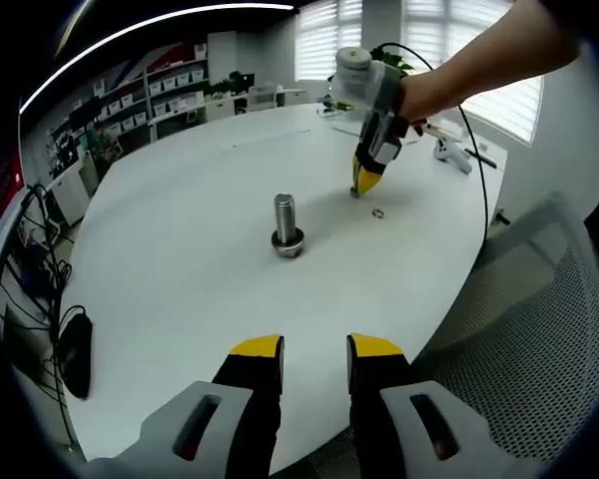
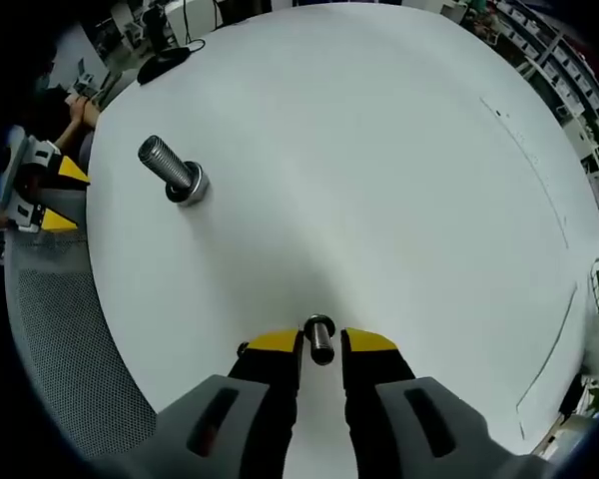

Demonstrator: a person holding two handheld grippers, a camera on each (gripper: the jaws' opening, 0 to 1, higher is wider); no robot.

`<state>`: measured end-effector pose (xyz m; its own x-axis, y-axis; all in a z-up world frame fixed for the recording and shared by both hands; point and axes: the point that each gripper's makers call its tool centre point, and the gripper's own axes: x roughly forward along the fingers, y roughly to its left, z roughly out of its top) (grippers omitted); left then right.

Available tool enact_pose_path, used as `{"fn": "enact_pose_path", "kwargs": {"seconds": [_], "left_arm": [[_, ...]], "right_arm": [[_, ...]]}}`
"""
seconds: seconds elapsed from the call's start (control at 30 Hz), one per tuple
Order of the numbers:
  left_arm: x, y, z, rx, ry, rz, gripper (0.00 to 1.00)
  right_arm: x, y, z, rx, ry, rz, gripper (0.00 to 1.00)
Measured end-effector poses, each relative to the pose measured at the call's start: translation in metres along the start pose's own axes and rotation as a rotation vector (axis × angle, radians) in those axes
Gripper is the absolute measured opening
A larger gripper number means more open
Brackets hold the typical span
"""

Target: Place the washer onto the threaded stud by aligning its center hole with the stud, sliding it down to the base, and recovering from edge contact or off-axis alignment until the washer reaches the visible bottom stop.

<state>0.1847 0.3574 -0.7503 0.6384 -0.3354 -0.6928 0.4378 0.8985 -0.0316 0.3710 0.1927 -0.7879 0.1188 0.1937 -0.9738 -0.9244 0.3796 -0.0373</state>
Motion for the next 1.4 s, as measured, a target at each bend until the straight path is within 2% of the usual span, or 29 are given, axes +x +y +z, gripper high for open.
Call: {"fn": "enact_pose_path", "kwargs": {"seconds": [0.37, 0.63, 1.1, 1.4], "left_arm": [[0.000, 0.001, 0.001, -0.002, -0.004, 0.001, 0.23], [-0.001, 0.001, 0.002, -0.006, -0.012, 0.001, 0.23], [-0.002, -0.001, 0.002, -0.007, -0.016, -0.004, 0.23], [-0.002, -0.001, 0.002, -0.012, -0.018, -0.005, 0.23]], "right_arm": [[-0.012, 0.003, -0.005, 0.002, -0.021, -0.021, 0.24], [-0.017, 0.008, -0.019, 0.011, -0.035, -0.029, 0.27], [-0.021, 0.029, -0.042, 0.024, -0.036, -0.017, 0.29], [-0.017, 0.045, -0.049, 0.033, -0.034, 0.002, 0.30]]}}
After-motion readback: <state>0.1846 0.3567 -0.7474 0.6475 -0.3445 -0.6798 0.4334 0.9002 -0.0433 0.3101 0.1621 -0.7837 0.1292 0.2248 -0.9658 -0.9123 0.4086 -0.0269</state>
